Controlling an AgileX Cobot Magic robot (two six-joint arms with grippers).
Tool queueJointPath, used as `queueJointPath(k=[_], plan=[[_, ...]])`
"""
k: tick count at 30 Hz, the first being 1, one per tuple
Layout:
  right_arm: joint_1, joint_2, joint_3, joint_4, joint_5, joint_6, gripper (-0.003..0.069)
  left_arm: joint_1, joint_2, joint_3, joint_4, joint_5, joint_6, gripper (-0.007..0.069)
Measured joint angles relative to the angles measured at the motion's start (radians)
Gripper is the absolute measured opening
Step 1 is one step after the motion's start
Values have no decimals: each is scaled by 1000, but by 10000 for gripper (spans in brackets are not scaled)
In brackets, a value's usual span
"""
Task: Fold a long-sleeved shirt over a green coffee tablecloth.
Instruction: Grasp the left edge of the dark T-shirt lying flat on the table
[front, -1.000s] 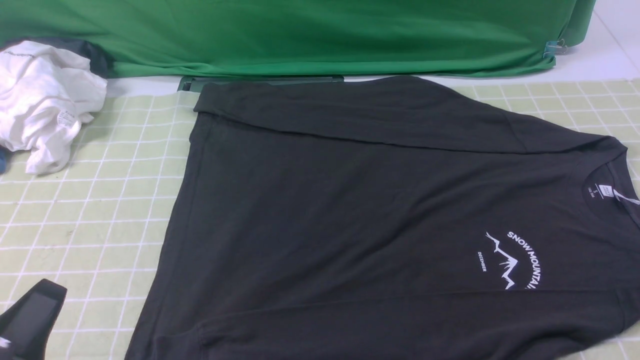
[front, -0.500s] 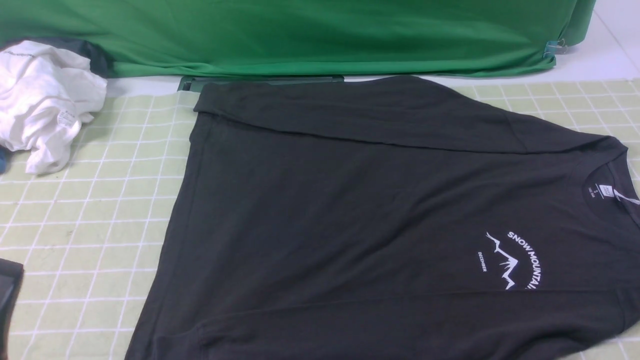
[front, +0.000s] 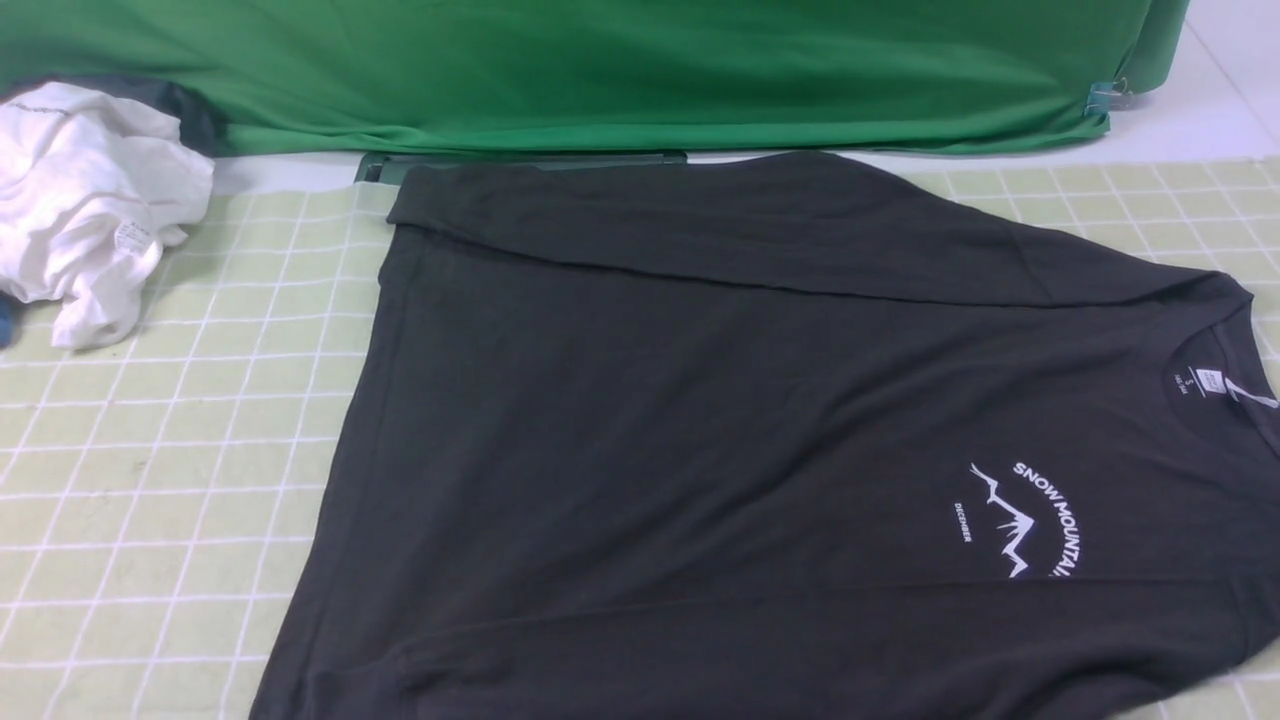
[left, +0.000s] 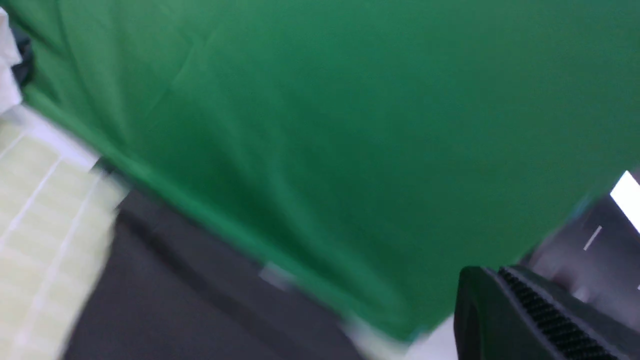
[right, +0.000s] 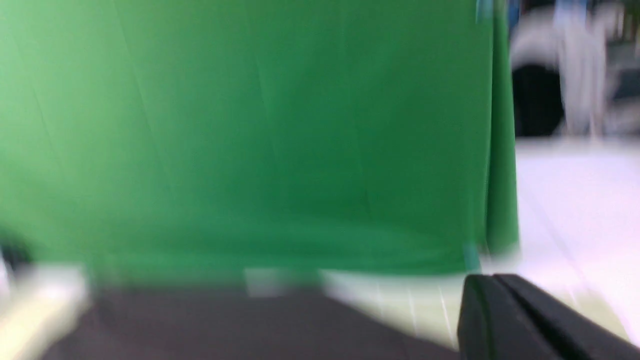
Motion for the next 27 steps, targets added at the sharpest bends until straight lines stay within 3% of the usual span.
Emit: queueJointPath(k=[1, 2, 4, 8, 14, 19, 25, 27], plan=[[0, 12, -11, 0, 0, -5, -4, 0, 26, -10, 3, 19, 8, 17], [3, 104, -89, 0, 167, -42, -4, 0, 133, -75, 21, 168, 70, 17], [4, 194, -124, 0, 297, -75, -3, 0, 253, -114, 25, 329, 110, 17], [4, 343, -129, 1, 460, -102, 4, 0, 499, -106, 33, 510, 176, 36], [4, 454, -97, 21, 481, -131, 13, -2, 778, -61, -46, 512, 333, 122], [5, 474, -96, 28, 473, -133, 18, -36, 887, -61, -34, 450, 341, 216], [5, 474, -96, 28, 466, -136, 27, -121, 948, -61, 77, 354, 247, 283], [5, 474, -96, 28, 462, -136, 31, -152, 982, -61, 212, 315, 135, 288]])
